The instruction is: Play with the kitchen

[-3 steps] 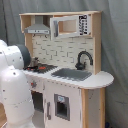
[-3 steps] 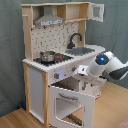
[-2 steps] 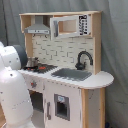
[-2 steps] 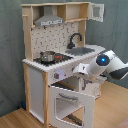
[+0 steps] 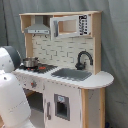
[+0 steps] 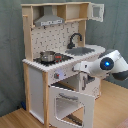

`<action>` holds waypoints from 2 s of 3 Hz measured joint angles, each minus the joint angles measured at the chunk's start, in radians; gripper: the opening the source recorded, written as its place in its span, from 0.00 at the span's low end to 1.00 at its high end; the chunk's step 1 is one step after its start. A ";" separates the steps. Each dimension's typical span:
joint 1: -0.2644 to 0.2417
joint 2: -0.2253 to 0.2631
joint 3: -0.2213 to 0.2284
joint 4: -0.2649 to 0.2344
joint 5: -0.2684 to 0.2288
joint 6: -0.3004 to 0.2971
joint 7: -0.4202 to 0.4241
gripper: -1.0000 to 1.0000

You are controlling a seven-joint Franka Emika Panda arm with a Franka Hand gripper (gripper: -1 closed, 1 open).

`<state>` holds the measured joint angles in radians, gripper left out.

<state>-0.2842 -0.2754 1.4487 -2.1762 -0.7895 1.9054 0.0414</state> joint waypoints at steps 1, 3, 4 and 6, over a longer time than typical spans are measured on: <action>0.013 -0.057 0.001 -0.014 -0.079 -0.038 -0.015 1.00; 0.013 -0.109 0.005 -0.074 -0.283 -0.022 0.011 1.00; 0.013 -0.110 0.013 -0.110 -0.401 -0.019 0.025 1.00; 0.012 -0.110 0.002 -0.204 -0.587 -0.019 0.050 1.00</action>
<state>-0.2721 -0.3852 1.4503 -2.3805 -1.3767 1.8860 0.0917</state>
